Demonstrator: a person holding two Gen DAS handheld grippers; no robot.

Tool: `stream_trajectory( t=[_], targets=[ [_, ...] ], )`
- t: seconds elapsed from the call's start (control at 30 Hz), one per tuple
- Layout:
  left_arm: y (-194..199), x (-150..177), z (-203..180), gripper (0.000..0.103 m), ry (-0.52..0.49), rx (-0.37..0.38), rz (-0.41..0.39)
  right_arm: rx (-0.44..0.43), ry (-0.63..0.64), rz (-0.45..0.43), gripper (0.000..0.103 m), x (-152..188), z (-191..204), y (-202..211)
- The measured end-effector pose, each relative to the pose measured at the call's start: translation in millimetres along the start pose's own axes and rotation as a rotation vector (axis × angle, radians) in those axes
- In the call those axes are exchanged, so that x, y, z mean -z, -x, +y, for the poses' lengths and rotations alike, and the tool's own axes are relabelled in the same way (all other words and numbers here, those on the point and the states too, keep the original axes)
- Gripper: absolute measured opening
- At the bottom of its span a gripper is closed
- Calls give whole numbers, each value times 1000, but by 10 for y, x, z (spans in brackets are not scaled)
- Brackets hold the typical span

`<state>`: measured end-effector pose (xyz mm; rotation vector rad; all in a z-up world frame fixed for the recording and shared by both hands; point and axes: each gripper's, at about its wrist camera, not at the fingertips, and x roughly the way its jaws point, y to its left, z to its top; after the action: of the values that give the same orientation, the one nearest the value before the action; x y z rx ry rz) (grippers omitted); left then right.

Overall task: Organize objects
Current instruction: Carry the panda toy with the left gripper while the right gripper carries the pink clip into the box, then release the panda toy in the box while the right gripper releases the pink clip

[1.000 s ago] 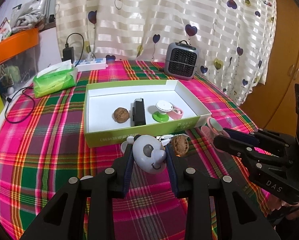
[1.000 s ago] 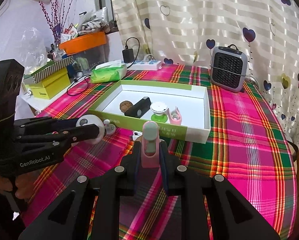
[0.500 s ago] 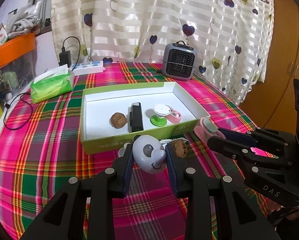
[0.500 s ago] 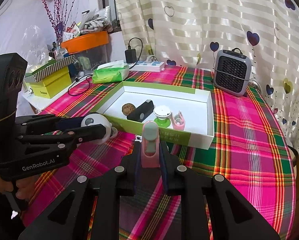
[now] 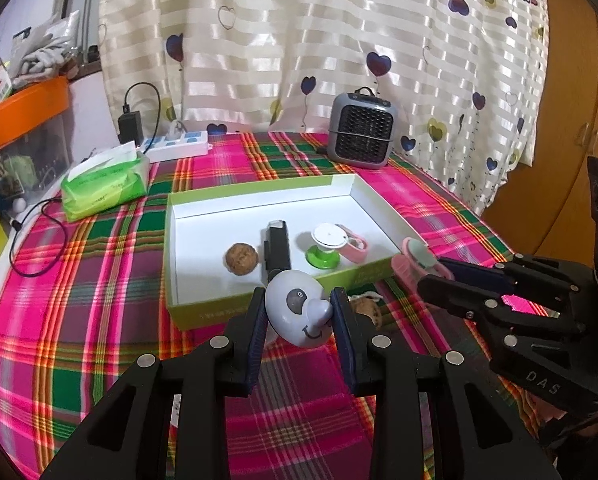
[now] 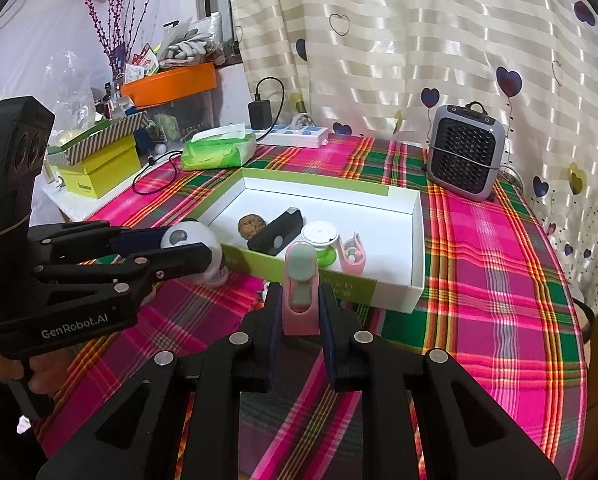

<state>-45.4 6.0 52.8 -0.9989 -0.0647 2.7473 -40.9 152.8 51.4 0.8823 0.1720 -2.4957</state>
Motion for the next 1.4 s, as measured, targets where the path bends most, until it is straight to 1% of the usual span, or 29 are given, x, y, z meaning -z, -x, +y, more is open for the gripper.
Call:
stream_trajectory(
  t=[0.33, 0.73, 0.93, 1.4],
  targets=[
    [-88, -125, 121, 29, -3, -34, -6, 15, 7, 11, 19, -101, -78, -115],
    [-245, -207, 207, 29, 0, -54, 6, 36, 18, 25, 19, -203, -170, -272],
    [-320, -258, 295, 29, 6, -81, 4, 50, 13, 34, 19, -256, -268, -357],
    [-494, -277, 453, 29, 23, -122, 15, 78, 6, 91, 19, -311, -456, -656]
  ],
)
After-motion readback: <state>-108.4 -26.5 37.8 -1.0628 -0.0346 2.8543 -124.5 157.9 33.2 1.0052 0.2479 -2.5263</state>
